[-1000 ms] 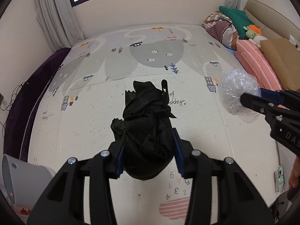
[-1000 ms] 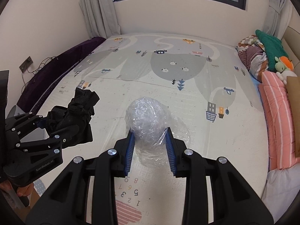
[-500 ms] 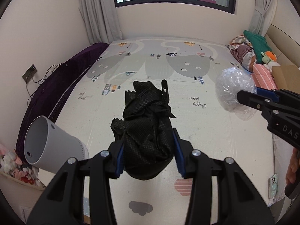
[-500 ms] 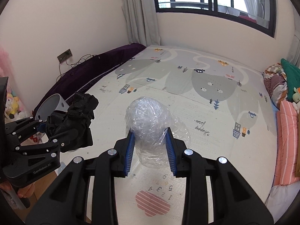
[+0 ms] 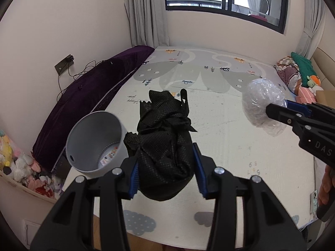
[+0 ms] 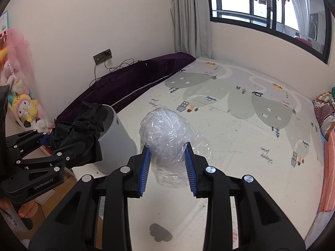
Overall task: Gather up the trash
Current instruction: 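Lift black cloth and clear bag and carry them to the grey bin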
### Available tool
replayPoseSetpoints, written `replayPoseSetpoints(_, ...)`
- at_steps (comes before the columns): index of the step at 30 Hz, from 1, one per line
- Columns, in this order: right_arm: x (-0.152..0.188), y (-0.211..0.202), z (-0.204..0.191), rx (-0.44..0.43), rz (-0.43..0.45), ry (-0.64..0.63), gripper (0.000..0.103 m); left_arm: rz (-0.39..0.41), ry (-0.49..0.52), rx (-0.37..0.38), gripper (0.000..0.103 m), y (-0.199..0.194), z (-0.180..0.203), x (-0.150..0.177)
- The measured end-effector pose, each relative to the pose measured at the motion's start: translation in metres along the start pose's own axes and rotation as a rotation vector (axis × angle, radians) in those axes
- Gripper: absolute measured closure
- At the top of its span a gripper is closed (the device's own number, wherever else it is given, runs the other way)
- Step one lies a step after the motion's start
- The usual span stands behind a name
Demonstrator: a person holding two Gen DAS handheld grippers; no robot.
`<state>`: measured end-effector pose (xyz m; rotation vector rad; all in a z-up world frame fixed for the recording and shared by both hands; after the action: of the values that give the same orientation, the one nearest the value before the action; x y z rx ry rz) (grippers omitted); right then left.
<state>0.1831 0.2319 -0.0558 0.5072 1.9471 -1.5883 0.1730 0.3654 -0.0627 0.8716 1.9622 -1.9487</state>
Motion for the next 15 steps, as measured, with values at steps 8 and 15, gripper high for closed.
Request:
replayPoseSetpoints(8,-0.035,0.047,-0.133,-0.132,-0.045,-0.064,0.073,-0.01,-0.071,-0.098,0.059,-0.011,-0.133,0.01)
replayPoseSetpoints(15,-0.077,0.063,-0.209,-0.192,-0.027,-0.203,0.072,0.012,-0.183,-0.149,0.059,-0.017,-0.197,0.011)
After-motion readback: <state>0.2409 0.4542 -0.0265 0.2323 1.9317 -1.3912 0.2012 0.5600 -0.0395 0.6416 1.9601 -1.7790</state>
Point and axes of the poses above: each gripper's, at about its wrist camera, not at the fingertips, and y roughly the way its jaws point, z to its right, x to its underside, the point moved 9 cm from there along y, roughly the way its jaws point, and after that the axes turned 6 degrees about -z, right-handed, at the moved point
